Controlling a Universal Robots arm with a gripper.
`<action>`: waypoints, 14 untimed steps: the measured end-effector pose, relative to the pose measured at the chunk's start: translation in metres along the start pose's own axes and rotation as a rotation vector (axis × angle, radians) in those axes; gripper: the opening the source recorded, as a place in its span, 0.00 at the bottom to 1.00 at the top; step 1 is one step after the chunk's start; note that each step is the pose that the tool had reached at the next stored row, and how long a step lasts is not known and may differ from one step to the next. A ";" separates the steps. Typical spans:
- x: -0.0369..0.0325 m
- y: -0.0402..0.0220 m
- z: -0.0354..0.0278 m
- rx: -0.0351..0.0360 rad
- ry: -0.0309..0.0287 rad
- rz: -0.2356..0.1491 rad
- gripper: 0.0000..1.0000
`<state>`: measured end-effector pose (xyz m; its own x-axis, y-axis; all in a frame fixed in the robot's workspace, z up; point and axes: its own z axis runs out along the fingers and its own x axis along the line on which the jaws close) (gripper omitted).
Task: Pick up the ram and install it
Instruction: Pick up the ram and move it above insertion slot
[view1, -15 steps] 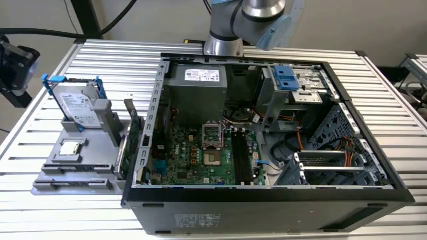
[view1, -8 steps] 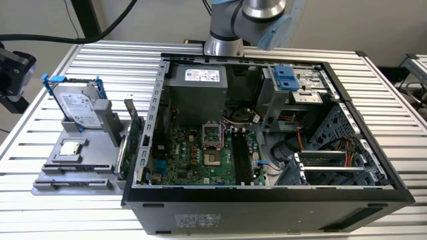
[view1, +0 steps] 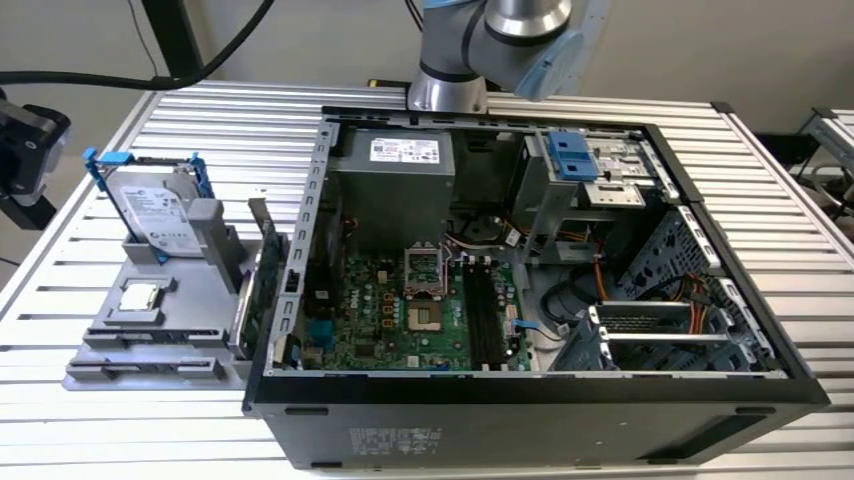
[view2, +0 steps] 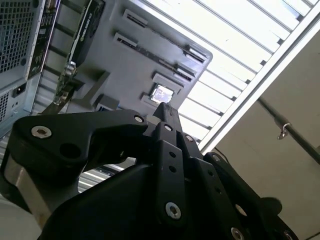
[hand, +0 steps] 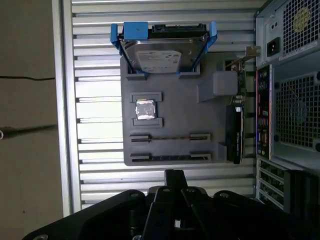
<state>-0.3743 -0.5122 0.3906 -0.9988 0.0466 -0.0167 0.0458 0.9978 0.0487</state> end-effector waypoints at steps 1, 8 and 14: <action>0.0000 0.0000 0.0000 0.0001 0.0000 0.000 0.00; 0.0000 -0.0001 0.0000 0.0001 0.0001 0.000 0.00; 0.0006 0.0004 0.0000 0.0006 0.0025 -0.052 0.00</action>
<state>-0.3750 -0.5117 0.3906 -0.9998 -0.0057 -0.0167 -0.0065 0.9989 0.0472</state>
